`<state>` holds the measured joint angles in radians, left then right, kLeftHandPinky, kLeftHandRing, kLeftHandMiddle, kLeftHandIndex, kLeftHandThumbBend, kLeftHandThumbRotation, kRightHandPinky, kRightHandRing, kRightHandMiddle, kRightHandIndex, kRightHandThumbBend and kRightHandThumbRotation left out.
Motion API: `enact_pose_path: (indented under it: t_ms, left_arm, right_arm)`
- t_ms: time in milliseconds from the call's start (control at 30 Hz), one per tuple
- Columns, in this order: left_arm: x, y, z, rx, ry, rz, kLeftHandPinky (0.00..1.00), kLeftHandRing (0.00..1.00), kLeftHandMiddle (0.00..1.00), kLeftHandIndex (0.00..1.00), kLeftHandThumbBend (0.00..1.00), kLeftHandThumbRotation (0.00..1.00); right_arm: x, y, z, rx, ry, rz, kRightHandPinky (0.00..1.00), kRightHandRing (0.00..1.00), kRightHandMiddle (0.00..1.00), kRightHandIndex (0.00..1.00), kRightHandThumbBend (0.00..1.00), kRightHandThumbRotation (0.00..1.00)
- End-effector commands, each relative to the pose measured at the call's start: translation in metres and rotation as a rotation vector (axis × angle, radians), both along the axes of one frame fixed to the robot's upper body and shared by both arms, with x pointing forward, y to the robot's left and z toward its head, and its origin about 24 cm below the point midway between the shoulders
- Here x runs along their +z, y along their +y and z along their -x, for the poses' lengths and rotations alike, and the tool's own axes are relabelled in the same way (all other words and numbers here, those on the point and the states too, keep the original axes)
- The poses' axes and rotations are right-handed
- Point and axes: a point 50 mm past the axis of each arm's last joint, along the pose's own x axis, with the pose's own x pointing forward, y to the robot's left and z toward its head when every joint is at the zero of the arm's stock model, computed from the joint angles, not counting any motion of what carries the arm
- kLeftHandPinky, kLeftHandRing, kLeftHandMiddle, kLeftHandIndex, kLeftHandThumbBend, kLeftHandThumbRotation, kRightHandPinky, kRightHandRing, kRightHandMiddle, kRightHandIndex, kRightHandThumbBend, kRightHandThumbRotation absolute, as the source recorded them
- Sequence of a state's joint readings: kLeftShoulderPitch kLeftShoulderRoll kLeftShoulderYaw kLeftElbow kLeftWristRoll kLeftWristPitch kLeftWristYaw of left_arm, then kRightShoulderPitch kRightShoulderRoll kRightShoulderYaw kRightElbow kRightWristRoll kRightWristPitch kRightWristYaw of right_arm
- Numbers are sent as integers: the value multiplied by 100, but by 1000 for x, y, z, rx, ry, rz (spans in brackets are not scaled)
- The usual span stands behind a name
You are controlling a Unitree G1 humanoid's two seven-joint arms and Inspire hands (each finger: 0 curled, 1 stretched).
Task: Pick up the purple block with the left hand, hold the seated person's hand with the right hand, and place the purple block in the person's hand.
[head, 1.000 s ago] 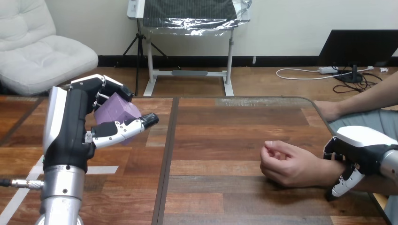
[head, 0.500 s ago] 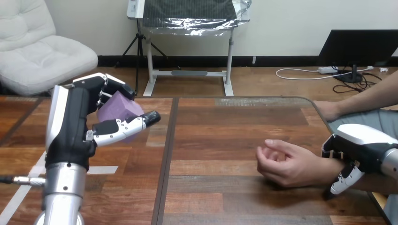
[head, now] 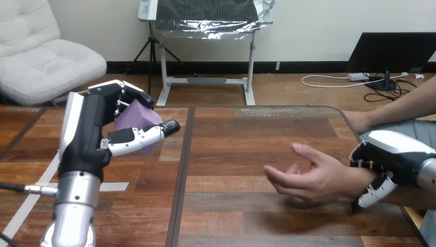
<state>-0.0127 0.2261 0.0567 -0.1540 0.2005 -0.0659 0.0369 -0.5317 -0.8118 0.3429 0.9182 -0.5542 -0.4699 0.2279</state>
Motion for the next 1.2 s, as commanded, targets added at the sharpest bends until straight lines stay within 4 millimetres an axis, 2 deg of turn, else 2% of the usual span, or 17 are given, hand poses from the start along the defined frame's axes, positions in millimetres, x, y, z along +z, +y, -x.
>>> enact_pose_path:
  t_ms: [0,933,1167]
  left_arm:
    - [17,-3,-16,-29,-75,14,34,37,40,40,74,0]
    - [7,-8,-48,-53,-30,-29,37,40,42,42,75,0]
    - [3,-11,-56,-63,-14,-20,37,40,42,42,75,0]
  right_arm:
    - [5,-9,0,-59,-3,-22,31,36,42,46,76,17]
    - [18,1,-6,-20,-83,-101,28,32,38,43,77,13]
    - [20,6,-7,-6,-97,-112,29,33,40,44,77,14]
